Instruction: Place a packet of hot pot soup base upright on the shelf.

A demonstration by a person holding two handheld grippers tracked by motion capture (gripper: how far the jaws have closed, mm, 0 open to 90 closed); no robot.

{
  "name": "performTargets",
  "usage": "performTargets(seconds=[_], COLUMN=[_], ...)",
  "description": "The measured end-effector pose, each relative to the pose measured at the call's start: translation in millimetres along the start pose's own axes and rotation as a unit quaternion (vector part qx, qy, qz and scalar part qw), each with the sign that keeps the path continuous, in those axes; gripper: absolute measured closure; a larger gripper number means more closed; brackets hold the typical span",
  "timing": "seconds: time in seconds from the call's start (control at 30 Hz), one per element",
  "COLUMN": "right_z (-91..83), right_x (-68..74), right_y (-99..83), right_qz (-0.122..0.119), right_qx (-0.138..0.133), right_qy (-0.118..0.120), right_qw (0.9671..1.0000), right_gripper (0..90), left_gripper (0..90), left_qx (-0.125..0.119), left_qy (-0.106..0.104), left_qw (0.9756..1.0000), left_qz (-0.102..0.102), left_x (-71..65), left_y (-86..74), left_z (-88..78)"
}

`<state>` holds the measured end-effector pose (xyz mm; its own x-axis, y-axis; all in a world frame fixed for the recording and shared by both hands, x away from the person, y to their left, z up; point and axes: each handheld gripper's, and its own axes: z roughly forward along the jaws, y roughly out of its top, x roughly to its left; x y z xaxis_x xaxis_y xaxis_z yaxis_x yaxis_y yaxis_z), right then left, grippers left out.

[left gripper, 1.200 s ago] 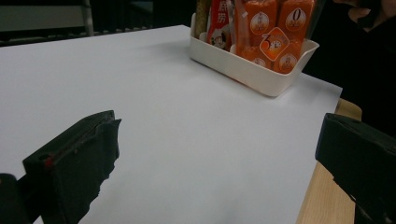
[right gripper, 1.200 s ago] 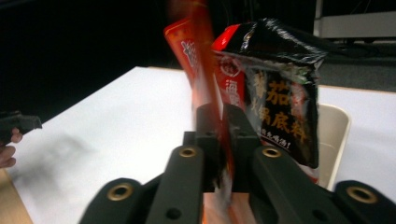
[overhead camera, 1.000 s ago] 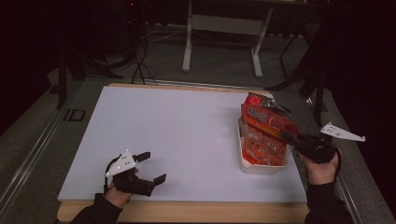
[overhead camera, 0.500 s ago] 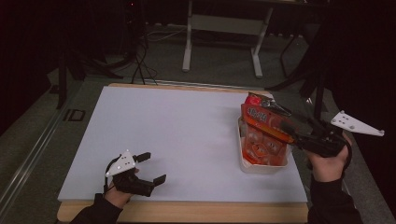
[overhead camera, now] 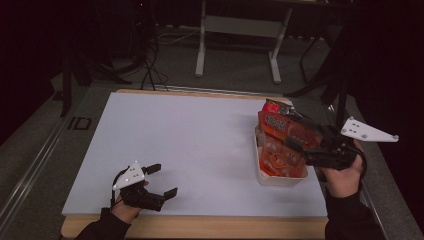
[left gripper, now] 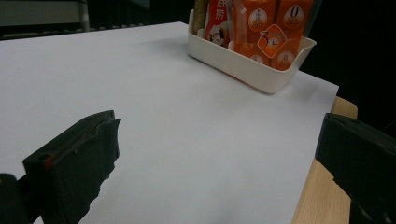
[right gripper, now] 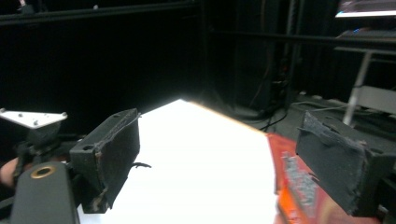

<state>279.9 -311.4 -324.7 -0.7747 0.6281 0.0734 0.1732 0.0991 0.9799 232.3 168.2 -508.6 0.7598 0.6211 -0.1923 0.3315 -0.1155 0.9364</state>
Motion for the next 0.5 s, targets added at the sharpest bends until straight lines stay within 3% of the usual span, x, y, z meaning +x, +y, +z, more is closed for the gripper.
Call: performTargets(seconds=[0.27,0.5], right_z=[30.5,49.8], right_x=[17.9,28.6], right_y=[-24.2,-40.3], right_qz=[0.008,0.007], right_qx=[0.047,0.067], right_qy=[0.032,0.056], right_qw=[0.9983,0.9962], right_gripper=[11.8,12.0], left_gripper=[0.0,0.0], left_qx=[0.002,0.002], left_qy=[-0.004,-0.003], left_qw=[1.0000,1.0000], left_qz=[0.001,0.001], left_x=[-0.4,-0.3], left_y=[-0.6,-0.6], left_z=[0.3,0.4])
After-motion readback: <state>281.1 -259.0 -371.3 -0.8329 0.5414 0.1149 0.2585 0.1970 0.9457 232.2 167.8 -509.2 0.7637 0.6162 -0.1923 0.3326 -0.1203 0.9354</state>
